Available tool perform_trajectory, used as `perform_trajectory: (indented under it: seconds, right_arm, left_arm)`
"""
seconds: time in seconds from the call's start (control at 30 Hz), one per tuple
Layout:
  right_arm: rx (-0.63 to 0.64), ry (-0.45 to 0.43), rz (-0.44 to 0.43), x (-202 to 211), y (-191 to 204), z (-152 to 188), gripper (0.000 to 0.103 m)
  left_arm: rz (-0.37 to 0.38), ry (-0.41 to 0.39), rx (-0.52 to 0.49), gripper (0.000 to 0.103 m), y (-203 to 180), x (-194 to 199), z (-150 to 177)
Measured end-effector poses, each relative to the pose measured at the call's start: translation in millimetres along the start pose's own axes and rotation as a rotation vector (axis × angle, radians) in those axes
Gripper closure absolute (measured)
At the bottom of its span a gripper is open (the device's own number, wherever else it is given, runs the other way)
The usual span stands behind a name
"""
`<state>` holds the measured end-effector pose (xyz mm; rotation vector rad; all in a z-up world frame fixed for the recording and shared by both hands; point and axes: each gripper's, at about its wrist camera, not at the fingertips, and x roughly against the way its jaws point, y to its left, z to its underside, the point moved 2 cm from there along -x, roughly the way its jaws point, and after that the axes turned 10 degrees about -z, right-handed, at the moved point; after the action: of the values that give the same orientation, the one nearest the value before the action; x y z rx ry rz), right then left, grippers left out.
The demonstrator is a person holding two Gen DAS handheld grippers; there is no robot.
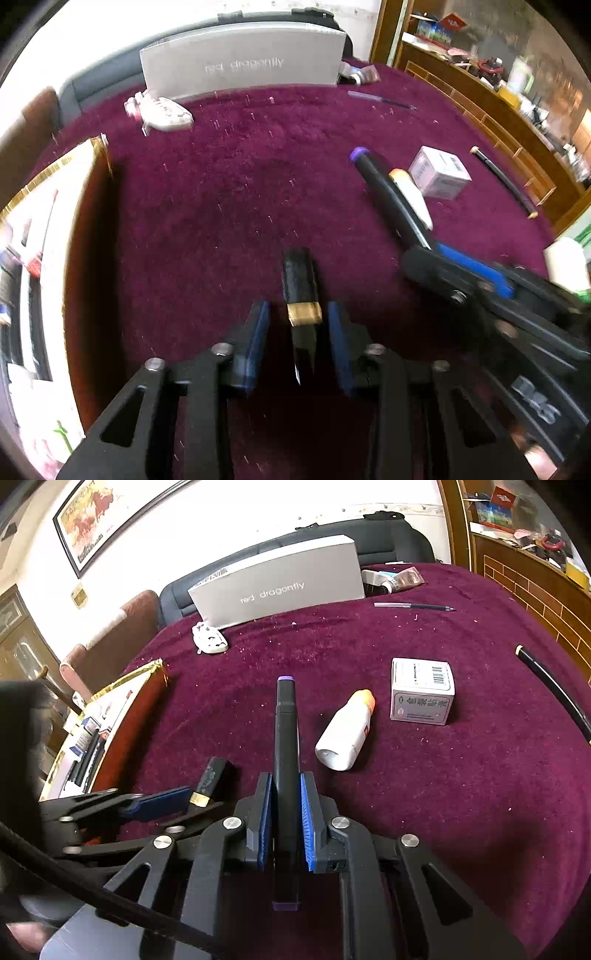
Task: Organize objects
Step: 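Grasp the purple-cap black marker with the right gripper while the left gripper grasps the black gold-band tube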
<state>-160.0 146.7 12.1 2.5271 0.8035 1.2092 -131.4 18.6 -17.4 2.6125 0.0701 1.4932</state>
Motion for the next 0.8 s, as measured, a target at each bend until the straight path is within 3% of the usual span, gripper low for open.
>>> perform_trajectory:
  seconds: [0.13,0.43,0.8]
  right_arm:
    - [-0.005,-0.008,-0.015,2.8,-0.8,-0.8,0.091]
    - [0.015,0.003,-0.038,0.9,9.1,3.5,0.091]
    - [0.020,0.024,-0.106,-5.7,25.1,10.9,0.091]
  left_arm:
    - [-0.021,-0.043,-0.008,0.089,-1.3,3.8,6.3]
    - [0.071,-0.069,0.074,0.089,21.6,25.8,28.1]
    - [0.110,-0.118,0.140,0.089,54.3,60.8,55.0]
